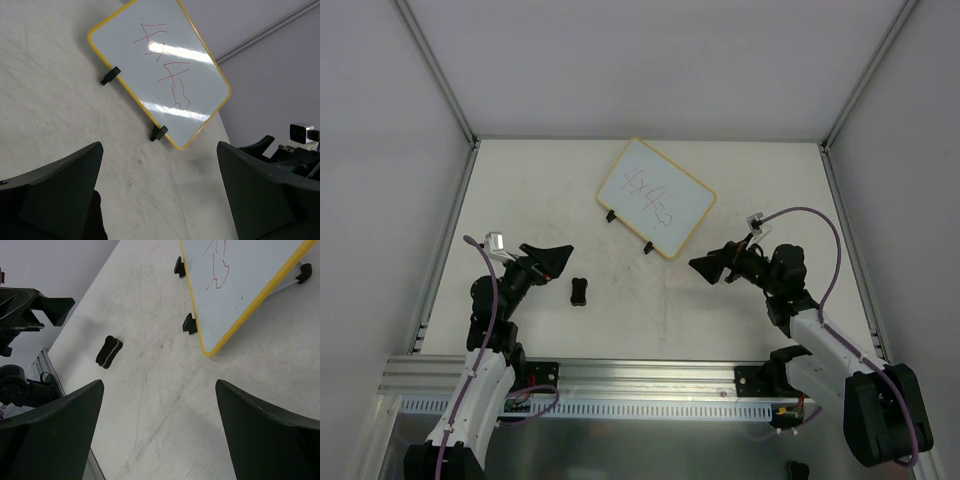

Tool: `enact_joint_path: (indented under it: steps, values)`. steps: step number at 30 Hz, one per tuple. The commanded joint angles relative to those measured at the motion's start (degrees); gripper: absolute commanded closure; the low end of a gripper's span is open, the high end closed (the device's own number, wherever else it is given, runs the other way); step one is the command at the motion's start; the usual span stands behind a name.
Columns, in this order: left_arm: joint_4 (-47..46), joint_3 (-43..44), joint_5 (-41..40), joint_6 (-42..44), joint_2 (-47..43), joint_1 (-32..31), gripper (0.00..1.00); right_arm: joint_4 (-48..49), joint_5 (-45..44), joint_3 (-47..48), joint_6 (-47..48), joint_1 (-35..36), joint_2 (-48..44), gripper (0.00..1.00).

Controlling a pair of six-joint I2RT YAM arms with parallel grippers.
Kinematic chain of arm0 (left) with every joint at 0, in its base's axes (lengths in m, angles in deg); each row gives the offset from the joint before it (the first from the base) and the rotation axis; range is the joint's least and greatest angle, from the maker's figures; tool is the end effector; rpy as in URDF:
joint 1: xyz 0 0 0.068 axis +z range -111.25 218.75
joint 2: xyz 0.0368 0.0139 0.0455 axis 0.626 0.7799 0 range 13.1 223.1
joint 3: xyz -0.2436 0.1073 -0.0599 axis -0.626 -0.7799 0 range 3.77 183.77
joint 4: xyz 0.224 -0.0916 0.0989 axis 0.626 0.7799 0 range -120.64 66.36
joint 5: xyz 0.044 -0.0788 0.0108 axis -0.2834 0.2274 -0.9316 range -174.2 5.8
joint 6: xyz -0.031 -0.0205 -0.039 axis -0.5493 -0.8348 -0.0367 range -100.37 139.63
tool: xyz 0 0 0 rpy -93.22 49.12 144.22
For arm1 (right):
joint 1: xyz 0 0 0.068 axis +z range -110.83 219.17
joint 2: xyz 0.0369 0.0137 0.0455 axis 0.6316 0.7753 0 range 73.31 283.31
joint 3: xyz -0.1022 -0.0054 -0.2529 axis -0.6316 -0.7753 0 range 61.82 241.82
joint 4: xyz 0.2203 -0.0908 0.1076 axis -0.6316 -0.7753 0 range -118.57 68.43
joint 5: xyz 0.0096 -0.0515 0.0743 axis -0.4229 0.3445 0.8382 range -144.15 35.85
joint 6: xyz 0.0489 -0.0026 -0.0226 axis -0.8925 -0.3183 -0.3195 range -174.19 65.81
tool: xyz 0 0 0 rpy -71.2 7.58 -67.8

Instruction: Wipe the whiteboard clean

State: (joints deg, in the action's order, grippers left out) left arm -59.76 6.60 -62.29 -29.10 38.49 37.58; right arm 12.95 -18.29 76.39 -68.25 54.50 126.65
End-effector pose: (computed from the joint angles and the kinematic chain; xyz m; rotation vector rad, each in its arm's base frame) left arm 0.1367 -0.0161 0.2003 -0.3084 1.5118 -0.9780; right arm 0.1811 0.0714 0.2110 -0.5099 1.6318 0.8981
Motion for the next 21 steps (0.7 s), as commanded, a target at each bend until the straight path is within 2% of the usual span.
enact_joint_path:
  steps: [1, 7, 12, 16, 21]
  values:
    - [-0.76, -5.03, -0.38, 0.57, -0.77, -0.5, 0.01, 3.45, 0.54, 3.01, 0.44, 0.4, 1.06, 0.01]
    - [1.44, -5.03, -0.99, 0.48, -3.24, -0.5, 0.01, 3.45, -0.43, 1.78, 1.14, 0.31, -1.57, 0.01]
    - [4.51, -2.58, -0.82, 0.91, -1.57, -0.5, 0.01, 1.16, -2.9, 1.87, 0.88, 0.31, -2.98, 0.01]
    - [13.46, 3.57, -0.55, 3.81, 0.27, -0.5, 0.01, 1.34, -7.71, 1.08, -3.4, 0.49, -2.81, 0.01]
    - [27.76, 12.0, -0.99, 11.54, 0.89, -0.5, 0.01, 8.45, -8.17, 0.63, -6.59, 0.58, 1.05, 0.01]
